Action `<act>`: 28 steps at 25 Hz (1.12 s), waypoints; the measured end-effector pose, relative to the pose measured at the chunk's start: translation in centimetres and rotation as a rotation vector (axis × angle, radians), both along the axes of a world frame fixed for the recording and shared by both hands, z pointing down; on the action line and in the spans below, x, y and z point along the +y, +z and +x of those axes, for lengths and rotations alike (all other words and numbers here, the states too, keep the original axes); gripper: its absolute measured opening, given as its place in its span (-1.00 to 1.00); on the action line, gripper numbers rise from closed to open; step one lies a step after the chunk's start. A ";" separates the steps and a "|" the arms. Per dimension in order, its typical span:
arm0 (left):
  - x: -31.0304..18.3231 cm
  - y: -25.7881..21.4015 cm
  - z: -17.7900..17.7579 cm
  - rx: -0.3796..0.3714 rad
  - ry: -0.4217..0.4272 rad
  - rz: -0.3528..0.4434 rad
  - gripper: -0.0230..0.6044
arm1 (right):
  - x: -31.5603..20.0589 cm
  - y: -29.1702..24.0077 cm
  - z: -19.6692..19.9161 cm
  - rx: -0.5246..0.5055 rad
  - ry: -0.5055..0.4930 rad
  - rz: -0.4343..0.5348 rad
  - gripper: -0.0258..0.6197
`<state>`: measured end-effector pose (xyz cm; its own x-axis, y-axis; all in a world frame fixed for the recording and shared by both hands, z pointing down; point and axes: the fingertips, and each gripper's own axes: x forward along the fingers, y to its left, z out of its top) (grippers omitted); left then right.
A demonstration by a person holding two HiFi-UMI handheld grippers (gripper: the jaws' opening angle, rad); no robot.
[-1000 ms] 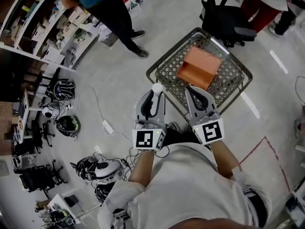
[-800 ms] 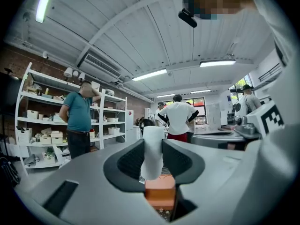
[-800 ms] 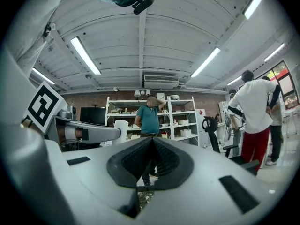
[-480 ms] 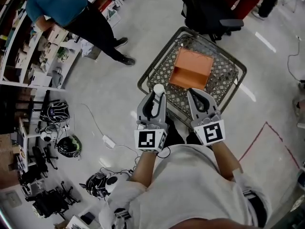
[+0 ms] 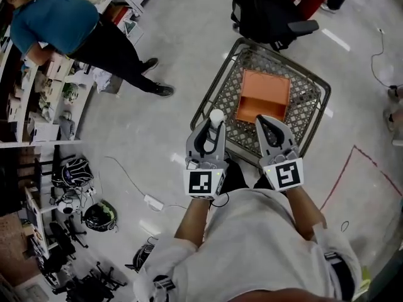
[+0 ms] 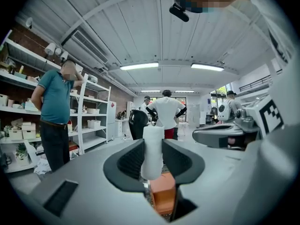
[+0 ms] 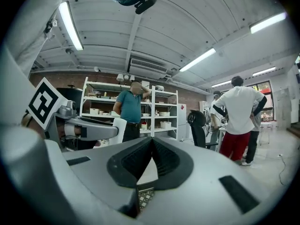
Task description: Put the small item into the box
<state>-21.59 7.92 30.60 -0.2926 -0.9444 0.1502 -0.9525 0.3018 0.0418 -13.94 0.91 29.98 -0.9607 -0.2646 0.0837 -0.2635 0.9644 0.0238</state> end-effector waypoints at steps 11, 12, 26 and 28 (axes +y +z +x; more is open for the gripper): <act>-2.8 2.1 -6.5 0.056 0.249 -0.007 -0.54 | -0.4 1.9 -3.4 0.069 0.249 -0.010 -0.91; -3.4 2.4 -6.2 0.065 0.276 -0.013 -0.54 | -0.6 2.1 -3.1 0.078 0.272 -0.006 -0.91; -10.1 6.0 1.7 0.020 0.536 -0.143 -0.54 | -4.8 6.0 6.3 0.141 0.464 -0.072 -0.91; -10.1 7.0 1.8 0.005 0.554 -0.192 -0.54 | -5.1 6.8 6.5 0.141 0.473 -0.078 -0.91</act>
<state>-19.84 -2.19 37.63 0.2380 -0.9120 0.3342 -0.9704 -0.2382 0.0409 -7.39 -4.20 36.77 -0.7148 -0.6564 0.2413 -0.6720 0.7402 0.0229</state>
